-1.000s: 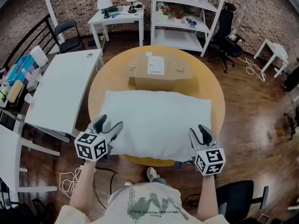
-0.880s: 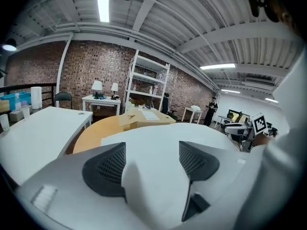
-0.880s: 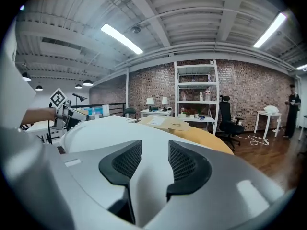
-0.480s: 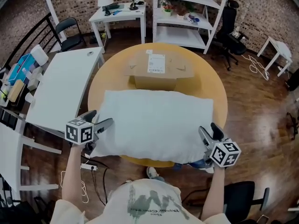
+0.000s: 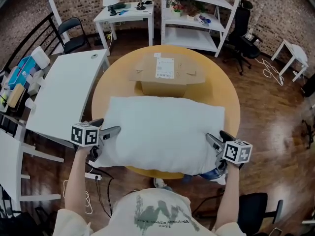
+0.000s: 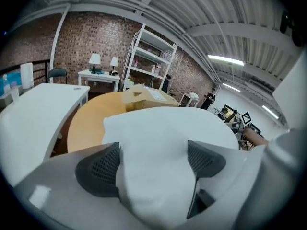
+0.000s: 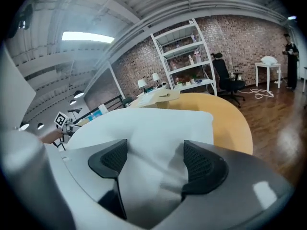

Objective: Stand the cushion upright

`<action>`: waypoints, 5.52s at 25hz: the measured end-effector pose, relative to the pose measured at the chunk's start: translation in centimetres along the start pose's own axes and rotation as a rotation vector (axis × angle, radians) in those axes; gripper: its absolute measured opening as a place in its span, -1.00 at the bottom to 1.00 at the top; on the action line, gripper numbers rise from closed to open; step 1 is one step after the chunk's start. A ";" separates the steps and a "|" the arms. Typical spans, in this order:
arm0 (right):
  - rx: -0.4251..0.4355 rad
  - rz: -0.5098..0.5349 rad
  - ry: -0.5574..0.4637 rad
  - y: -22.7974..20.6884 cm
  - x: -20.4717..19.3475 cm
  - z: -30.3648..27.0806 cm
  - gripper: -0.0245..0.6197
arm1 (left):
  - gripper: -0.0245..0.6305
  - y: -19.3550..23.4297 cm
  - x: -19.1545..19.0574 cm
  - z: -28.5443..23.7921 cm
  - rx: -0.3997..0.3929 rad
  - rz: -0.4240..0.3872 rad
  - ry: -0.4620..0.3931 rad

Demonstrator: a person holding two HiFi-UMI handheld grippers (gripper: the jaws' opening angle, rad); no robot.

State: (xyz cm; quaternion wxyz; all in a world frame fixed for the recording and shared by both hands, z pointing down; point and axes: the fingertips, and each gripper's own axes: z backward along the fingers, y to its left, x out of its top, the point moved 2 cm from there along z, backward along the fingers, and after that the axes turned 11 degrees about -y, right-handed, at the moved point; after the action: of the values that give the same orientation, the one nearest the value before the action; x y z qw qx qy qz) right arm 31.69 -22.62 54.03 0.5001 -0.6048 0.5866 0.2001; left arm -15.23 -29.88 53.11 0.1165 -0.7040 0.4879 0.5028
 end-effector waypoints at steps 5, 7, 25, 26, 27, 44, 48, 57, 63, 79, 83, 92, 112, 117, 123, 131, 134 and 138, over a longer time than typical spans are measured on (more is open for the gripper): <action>0.033 -0.004 0.088 0.7 -1.0 -1.2 -0.01 | 0.07 -0.9 -1.4 -0.9 -0.025 0.003 0.065; 0.028 0.019 0.103 0.8 -1.0 -1.4 -0.13 | -0.10 -1.3 -1.3 -0.9 -0.011 -0.041 0.082; -0.115 0.345 -0.092 3.2 4.0 2.2 -0.82 | -0.59 -6.2 4.6 1.5 0.125 -0.278 -0.226; -0.123 0.350 -0.109 3.0 4.4 2.3 -0.82 | -0.59 -6.4 4.8 1.4 0.128 -0.287 -0.239; -0.129 0.357 -0.125 2.9 4.9 2.3 -0.82 | -0.59 -6.5 5.1 1.3 0.132 -0.294 -0.252; -0.252 0.579 -0.463 3.2 12.2 -1.1 -0.82 | -0.57 -5.4 10.1 -1.1 0.289 -0.353 -0.567; -0.292 0.620 -0.609 3.3 13.2 -1.8 -0.82 | -0.58 -5.1 10.9 -1.5 0.333 -0.405 -0.681; -0.323 0.600 -0.655 1.6 11.2 -5.3 -0.73 | -0.55 -3.1 9.8 -4.5 0.444 -0.491 -0.753; -0.338 0.516 -0.539 -1.2 8.6 -6.1 -0.43 | -0.19 -1.5 5.0 -6.3 0.385 -0.313 -0.645; -0.392 0.509 -0.484 -0.5 7.9 -4.2 -0.43 | -0.09 -2.5 4.4 -3.4 0.353 -0.296 -0.620; -0.372 0.516 -0.468 1.3 7.1 -3.5 -0.43 | -0.09 -3.7 4.0 -2.9 0.317 -0.297 -0.614; -0.352 0.521 -0.458 5.4 4.6 -1.0 -0.43 | -0.09 -6.5 2.1 -1.3 0.241 -0.311 -0.599; -0.290 0.520 -0.515 18.4 0.8 5.6 -0.61 | -0.25 -15.5 1.0 5.2 -0.040 -0.293 -0.670; -0.268 0.501 -0.548 22.7 -0.7 7.9 -0.72 | -0.34 -18.6 -0.9 7.8 -0.112 -0.277 -0.664; -0.219 0.491 -0.547 27.2 -2.9 9.6 -0.80 | -0.73 -21.0 -2.5 11.1 -0.160 -0.206 -0.669; -0.144 0.492 -0.552 31.4 -5.3 11.3 -0.92 | -0.93 -23.4 -6.4 13.2 -0.203 -0.166 -0.630; -0.110 0.502 -0.528 32.1 -6.4 12.2 -0.92 | -0.93 -24.8 -7.6 13.7 -0.208 -0.175 -0.614; -0.066 0.484 -0.526 32.8 -7.7 13.3 -0.92 | -0.93 -26.5 -8.3 15.0 -0.209 -0.180 -0.619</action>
State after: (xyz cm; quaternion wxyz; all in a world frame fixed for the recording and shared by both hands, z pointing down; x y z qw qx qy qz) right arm 4.64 -1.36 42.75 0.5522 -0.3919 0.5572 0.4806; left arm -2.95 -2.13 44.25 0.2301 -0.5663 0.3111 0.7277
